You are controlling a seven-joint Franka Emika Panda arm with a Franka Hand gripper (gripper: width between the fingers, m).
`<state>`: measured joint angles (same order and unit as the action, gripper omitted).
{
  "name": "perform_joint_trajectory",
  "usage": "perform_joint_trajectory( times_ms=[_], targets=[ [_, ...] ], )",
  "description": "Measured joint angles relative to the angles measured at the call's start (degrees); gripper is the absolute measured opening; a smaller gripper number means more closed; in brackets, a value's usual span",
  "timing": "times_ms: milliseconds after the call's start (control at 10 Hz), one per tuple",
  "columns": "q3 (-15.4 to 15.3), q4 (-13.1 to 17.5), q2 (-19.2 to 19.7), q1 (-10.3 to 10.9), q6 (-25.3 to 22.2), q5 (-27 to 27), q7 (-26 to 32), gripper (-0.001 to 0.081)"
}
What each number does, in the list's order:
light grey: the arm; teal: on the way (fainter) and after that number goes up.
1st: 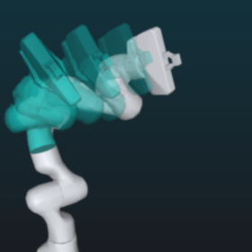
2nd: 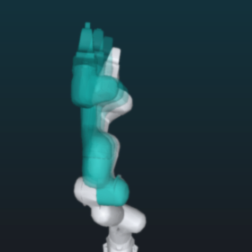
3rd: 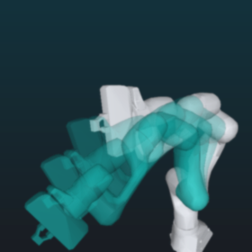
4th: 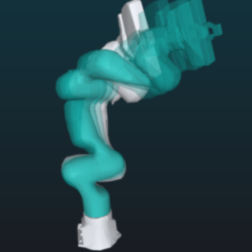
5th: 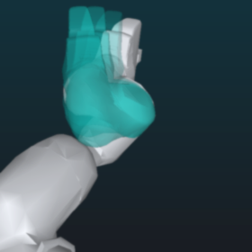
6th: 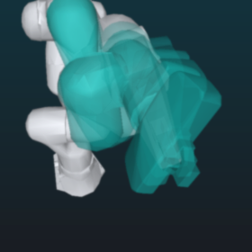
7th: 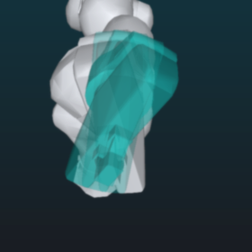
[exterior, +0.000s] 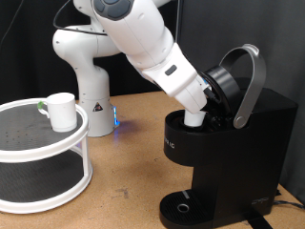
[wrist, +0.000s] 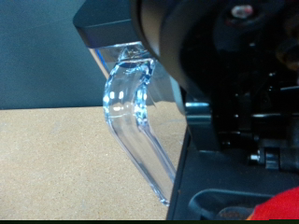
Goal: Make a cup of coffee with the keurig machine
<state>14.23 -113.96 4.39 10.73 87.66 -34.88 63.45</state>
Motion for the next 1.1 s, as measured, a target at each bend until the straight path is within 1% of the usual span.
perform_joint_trajectory(
  times_ms=[400, 800, 1000, 1100],
  targets=[
    [-1.22, -1.74, 0.02, 0.30, 2.78, -0.22, -0.27, 0.0808],
    [-1.22, -2.06, -0.02, 0.16, 3.89, -0.89, -0.16, 0.0808],
    [-0.91, -2.21, -1.09, -0.35, 7.24, -2.90, 1.79, 0.0808],
    [-0.62, -2.62, -2.61, -0.75, 7.51, -2.90, 1.91, 0.0808]
  ],
)
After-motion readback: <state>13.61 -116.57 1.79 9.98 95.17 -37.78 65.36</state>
